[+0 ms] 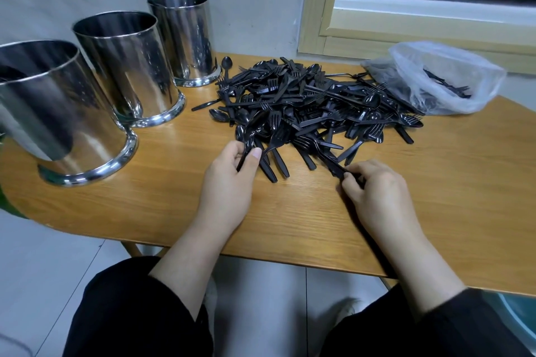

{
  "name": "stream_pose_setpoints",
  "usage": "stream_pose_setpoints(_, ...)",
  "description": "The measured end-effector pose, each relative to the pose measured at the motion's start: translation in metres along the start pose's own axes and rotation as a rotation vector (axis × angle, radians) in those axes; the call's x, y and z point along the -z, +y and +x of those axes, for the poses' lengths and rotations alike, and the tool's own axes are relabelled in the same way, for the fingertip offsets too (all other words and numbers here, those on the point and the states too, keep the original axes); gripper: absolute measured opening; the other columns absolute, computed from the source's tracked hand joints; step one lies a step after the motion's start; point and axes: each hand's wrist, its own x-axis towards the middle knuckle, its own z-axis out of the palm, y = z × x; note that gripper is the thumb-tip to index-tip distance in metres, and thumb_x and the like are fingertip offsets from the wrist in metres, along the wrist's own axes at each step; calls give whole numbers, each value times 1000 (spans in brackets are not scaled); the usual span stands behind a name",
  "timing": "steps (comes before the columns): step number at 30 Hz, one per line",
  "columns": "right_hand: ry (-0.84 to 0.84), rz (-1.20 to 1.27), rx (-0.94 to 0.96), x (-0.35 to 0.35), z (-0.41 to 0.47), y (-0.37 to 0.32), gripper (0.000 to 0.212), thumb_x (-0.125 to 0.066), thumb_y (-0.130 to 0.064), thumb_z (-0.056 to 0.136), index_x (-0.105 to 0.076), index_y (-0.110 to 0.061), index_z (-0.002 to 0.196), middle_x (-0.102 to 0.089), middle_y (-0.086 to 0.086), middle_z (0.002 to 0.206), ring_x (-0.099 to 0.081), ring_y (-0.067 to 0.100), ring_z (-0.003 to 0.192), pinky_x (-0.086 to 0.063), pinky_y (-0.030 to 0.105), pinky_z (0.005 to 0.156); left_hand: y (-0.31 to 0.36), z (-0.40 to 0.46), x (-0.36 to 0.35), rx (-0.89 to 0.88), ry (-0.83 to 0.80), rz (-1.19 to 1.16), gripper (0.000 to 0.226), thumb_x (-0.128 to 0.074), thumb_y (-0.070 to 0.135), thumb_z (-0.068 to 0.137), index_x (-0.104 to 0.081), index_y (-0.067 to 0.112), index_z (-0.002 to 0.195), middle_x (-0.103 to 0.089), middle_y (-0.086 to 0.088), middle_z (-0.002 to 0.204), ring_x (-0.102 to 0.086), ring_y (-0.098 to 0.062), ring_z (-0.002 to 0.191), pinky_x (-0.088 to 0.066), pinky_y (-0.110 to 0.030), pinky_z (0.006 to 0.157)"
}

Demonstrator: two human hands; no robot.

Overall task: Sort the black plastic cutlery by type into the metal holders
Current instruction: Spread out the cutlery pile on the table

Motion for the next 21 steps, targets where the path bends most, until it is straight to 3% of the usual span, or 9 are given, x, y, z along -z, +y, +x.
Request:
stream_pose_setpoints(3,-10,95,-6,5,-2,-4,11,-68,-13,90,-74,-7,98,-73,9,95,-63,29,91,-44,36,79,-2,2,2,13,11,-40,28,-54,39,104,-55,23,81,-53,18,62,-48,-6,62,-38,-26,60)
stream_pose_setpoints(5,-27,215,-58,8,-3,-4,7,-67,-16,92,-73,-16,95,-73,3,88,-63,24,85,-45,34,75,-1,2,2,61,17,-129,33,-53,40,105,-61,13,91,-50,7,67,-43,-13,60,-36,-33,57)
stream_pose_setpoints(9,3,439,-136,10,-1,-1,22,-62,-16,97,-63,-31,81,-69,-4,71,-59,13,68,-40,16,63,10,-12,-15,221,-30,-332,25,-52,35,107,-68,17,99,-50,2,68,-37,-12,53,-29,-27,48)
stream_pose_setpoints(15,-16,553,-92,15,-5,-8,20,-59,-11,98,-63,-24,84,-60,-17,59,-52,-2,57,-37,9,58,32,-24,-65,345,-23,-552,20,-52,28,108,-67,18,98,-51,7,65,-37,-6,47,-32,-22,44)
stream_pose_setpoints(17,-10,579,-87,15,-4,-8,21,-58,-11,99,-63,-23,83,-62,-8,60,-52,0,56,-38,11,58,38,-24,-84,345,-4,-564,22,-52,26,107,-70,20,96,-51,9,62,-40,-7,49,-34,-24,47)
stream_pose_setpoints(21,-33,602,-109,11,-2,-3,22,-56,-15,100,-63,-24,82,-68,4,67,-60,20,62,-46,33,66,51,-23,-113,376,38,-627,23,-53,21,107,-69,14,92,-57,10,61,-50,-8,54,-43,-22,51)
